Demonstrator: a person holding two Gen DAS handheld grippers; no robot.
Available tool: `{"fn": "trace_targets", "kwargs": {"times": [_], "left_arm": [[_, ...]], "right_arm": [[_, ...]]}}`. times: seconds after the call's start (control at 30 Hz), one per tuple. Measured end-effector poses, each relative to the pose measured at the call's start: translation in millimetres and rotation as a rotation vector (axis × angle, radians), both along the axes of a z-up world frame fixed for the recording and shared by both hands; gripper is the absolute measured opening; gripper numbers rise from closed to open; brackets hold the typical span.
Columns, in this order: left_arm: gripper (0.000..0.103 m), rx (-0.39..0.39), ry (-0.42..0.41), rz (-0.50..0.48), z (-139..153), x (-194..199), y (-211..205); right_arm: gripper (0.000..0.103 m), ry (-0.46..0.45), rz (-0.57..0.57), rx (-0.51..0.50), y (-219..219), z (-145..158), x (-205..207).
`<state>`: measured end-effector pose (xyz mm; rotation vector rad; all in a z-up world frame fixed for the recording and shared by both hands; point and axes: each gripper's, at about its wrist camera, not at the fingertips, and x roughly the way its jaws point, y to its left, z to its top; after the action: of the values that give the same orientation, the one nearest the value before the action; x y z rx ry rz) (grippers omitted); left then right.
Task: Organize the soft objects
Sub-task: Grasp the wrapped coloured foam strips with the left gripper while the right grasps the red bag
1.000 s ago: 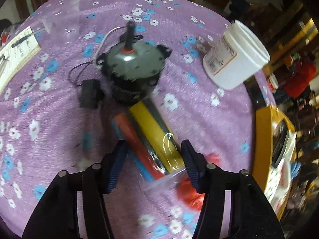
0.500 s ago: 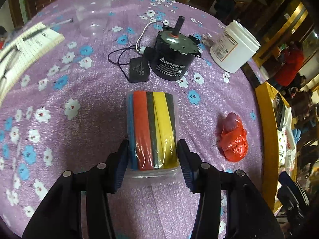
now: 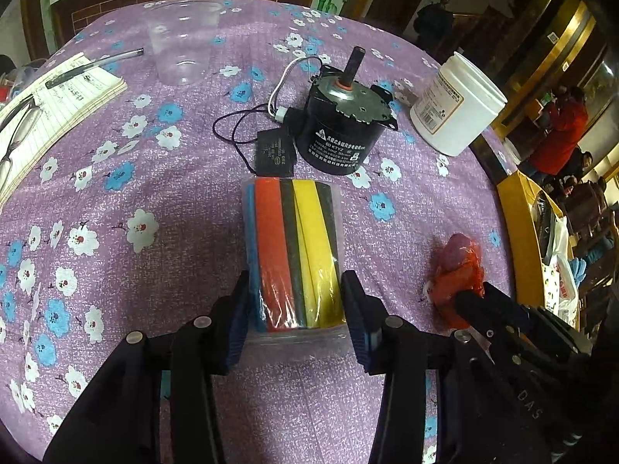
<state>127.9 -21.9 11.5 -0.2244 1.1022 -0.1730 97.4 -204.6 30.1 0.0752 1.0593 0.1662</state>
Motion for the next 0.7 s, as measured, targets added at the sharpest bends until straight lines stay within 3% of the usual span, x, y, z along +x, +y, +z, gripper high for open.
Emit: {"fn": "trace_targets", "kwargs": {"times": [0.13,0.3,0.7], "left_arm": [[0.041,0.001,-0.026,-0.005,2,-4,-1],[0.041,0.032,-0.103,-0.035,12,-13,-17],[0.041,0.21,-0.288,-0.072,30,-35,-43]], "right_arm": [[0.026,-0.091,-0.012,-0.013,1,3,-9],[0.025,-0.193,-0.013,0.1,-18,13,-15],[0.025,-0.235,0.003,0.153,-19,24,-23]]}}
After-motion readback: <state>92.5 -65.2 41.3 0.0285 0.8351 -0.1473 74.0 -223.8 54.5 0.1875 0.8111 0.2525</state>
